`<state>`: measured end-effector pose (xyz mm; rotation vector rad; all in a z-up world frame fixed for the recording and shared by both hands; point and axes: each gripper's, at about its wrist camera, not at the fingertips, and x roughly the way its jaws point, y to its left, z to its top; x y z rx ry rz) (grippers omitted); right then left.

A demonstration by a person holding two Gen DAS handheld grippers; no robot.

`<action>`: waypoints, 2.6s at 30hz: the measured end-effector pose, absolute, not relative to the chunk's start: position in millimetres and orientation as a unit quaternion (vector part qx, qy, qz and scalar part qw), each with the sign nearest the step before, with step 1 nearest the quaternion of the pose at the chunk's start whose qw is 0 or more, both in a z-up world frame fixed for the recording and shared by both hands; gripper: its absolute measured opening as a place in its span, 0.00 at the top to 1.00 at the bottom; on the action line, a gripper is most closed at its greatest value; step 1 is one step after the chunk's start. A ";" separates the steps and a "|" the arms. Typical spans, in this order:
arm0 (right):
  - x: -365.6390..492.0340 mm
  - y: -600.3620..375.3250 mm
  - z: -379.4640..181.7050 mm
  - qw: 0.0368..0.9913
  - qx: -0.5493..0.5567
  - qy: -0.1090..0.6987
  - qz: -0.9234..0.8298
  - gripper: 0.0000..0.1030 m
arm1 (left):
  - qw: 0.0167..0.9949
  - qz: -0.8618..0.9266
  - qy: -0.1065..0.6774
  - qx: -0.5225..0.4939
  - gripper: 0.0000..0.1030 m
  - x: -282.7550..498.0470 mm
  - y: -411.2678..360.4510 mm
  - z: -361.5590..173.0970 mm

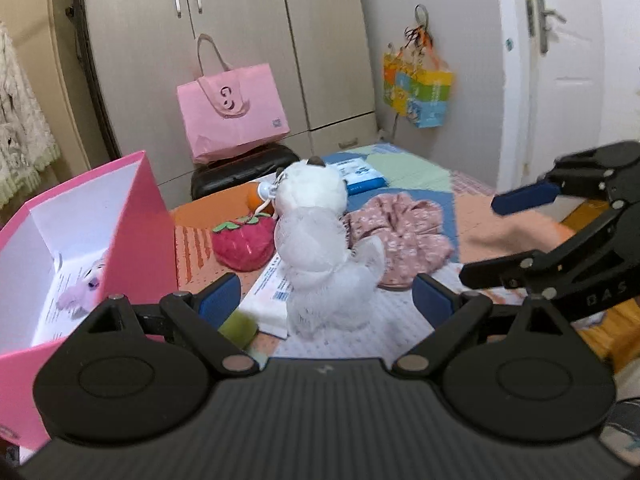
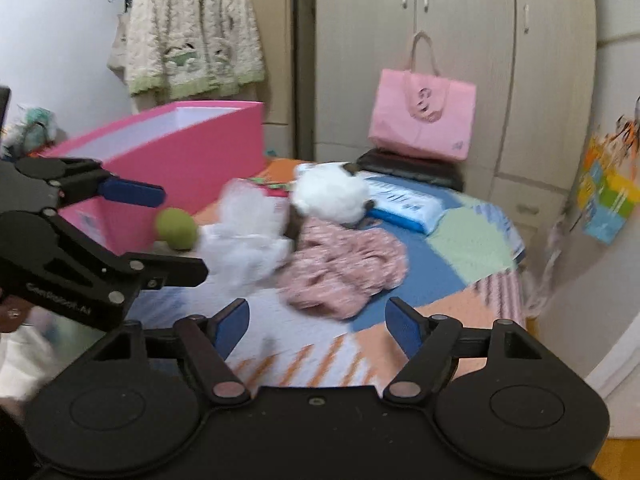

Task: Organize soft objects
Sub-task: 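Grasp the white mesh bath puff with left gripper while right grasps pink scrunchie, then carry the bath puff and scrunchie together over the pink box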

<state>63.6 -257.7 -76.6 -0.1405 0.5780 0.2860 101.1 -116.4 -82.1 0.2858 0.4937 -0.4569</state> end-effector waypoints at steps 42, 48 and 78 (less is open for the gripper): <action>109.6 -264.9 -116.9 0.957 -0.010 0.260 0.132 0.76 | 0.932 -0.250 0.260 0.030 0.62 130.3 -114.9 -111.4; 89.4 -257.1 -114.6 0.958 -0.007 0.258 0.128 0.77 | 0.924 -0.259 0.280 0.019 0.62 124.5 -111.6 -107.6; 57.0 -199.9 -59.1 0.877 0.070 0.406 0.247 0.77 | 0.849 -0.323 0.418 0.010 0.63 97.7 -30.8 -79.3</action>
